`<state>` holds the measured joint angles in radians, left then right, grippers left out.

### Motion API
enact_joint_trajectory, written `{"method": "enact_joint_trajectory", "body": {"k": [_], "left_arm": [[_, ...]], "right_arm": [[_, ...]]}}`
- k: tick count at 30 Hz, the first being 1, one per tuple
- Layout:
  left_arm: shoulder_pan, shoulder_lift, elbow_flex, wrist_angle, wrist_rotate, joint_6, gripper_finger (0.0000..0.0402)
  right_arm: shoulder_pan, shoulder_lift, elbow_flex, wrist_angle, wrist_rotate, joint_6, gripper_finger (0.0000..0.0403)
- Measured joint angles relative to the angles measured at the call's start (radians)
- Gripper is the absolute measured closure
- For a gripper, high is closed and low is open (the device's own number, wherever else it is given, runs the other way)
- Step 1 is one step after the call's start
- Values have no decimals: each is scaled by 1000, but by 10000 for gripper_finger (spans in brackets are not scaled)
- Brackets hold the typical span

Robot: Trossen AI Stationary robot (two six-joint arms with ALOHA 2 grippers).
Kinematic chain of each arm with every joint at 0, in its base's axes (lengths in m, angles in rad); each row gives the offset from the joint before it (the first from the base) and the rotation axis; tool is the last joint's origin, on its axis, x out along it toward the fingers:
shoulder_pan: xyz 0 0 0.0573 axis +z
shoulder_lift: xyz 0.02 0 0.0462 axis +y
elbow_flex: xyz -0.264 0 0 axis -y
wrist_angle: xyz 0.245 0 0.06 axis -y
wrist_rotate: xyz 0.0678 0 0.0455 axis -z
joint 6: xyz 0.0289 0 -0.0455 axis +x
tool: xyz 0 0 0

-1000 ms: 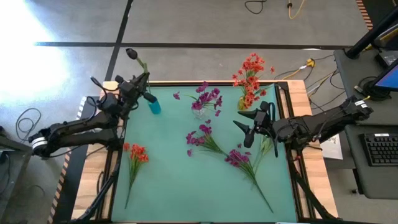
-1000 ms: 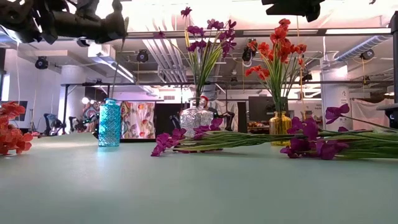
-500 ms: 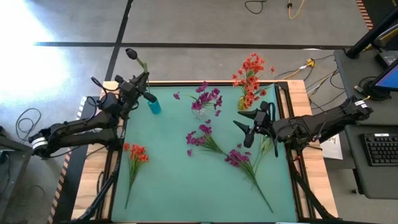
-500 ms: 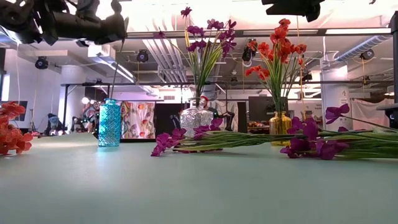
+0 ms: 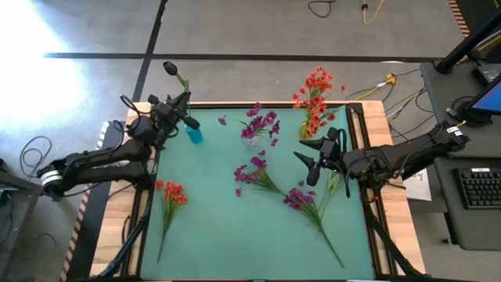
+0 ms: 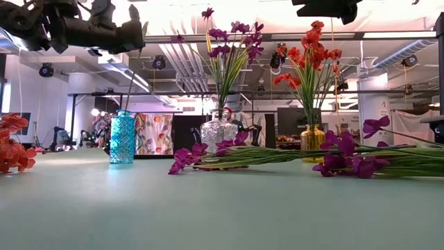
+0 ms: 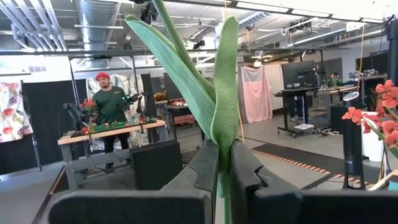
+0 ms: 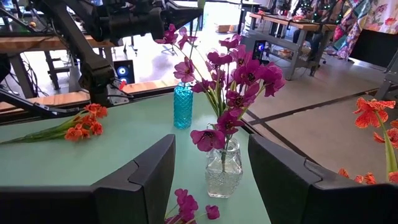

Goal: Sort flowers into vase by color
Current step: Put the left black flower into the blue flower vase

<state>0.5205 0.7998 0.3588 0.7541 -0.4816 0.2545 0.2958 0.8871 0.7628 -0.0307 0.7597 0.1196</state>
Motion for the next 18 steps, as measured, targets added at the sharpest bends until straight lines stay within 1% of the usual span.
{"method": "enact_joint_trajectory", "body": {"k": [5, 8, 12, 18], "left_arm": [[0, 18, 0, 2, 0, -18, 401], [0, 20, 0, 3, 1, -29, 393], [0, 8, 3, 4, 1, -36, 369], [0, 2, 3, -24, -5, -36, 323]], "right_arm": [[0, 0, 0, 7, 0, 0, 207], [0, 0, 0, 13, 0, 0, 207], [0, -1, 0, 14, 0, 0, 207], [0, -1, 0, 14, 0, 2, 207]]}}
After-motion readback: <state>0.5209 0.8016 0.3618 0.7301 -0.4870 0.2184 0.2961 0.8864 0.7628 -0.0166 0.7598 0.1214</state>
